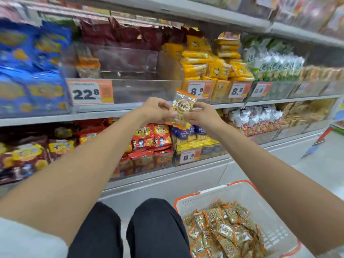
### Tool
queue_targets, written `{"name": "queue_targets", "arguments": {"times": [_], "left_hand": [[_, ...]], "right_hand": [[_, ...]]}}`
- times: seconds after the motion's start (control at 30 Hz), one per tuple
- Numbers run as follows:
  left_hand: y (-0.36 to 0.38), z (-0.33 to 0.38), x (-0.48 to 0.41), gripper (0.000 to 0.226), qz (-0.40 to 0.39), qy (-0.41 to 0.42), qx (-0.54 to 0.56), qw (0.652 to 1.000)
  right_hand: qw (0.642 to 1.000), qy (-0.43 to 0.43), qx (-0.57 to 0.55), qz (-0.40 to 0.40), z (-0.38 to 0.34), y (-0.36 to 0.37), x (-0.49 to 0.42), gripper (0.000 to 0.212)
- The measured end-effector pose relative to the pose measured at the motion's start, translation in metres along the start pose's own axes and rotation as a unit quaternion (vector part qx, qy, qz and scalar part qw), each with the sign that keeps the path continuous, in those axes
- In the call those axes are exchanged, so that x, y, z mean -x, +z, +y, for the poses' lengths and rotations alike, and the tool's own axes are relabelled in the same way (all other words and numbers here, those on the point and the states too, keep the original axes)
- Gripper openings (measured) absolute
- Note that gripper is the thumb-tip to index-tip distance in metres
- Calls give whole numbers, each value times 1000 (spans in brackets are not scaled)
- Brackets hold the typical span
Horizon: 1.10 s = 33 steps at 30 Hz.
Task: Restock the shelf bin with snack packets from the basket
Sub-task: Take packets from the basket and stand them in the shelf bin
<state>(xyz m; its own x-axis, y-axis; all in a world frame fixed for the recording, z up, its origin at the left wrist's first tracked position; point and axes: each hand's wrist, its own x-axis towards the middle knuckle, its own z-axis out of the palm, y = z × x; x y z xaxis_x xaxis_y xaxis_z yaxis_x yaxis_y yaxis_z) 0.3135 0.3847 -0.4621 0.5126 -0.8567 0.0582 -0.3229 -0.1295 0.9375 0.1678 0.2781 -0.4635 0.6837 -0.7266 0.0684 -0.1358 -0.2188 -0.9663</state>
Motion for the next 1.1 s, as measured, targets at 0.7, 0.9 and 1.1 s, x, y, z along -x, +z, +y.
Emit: {"name": "queue_targets", "arguments": {"times": [0.7, 0.9, 1.1], "left_hand": [[-241, 29, -96, 72, -55, -123, -612, 779], [-234, 2, -109, 102, -129, -179, -734, 642], [-230, 6, -98, 71, -112, -159, -740, 643]], "right_hand": [[993, -108, 49, -21, -106, 109, -172, 17], [993, -97, 37, -61, -93, 114, -185, 19], [992, -83, 57, -80, -94, 115, -186, 25]]}}
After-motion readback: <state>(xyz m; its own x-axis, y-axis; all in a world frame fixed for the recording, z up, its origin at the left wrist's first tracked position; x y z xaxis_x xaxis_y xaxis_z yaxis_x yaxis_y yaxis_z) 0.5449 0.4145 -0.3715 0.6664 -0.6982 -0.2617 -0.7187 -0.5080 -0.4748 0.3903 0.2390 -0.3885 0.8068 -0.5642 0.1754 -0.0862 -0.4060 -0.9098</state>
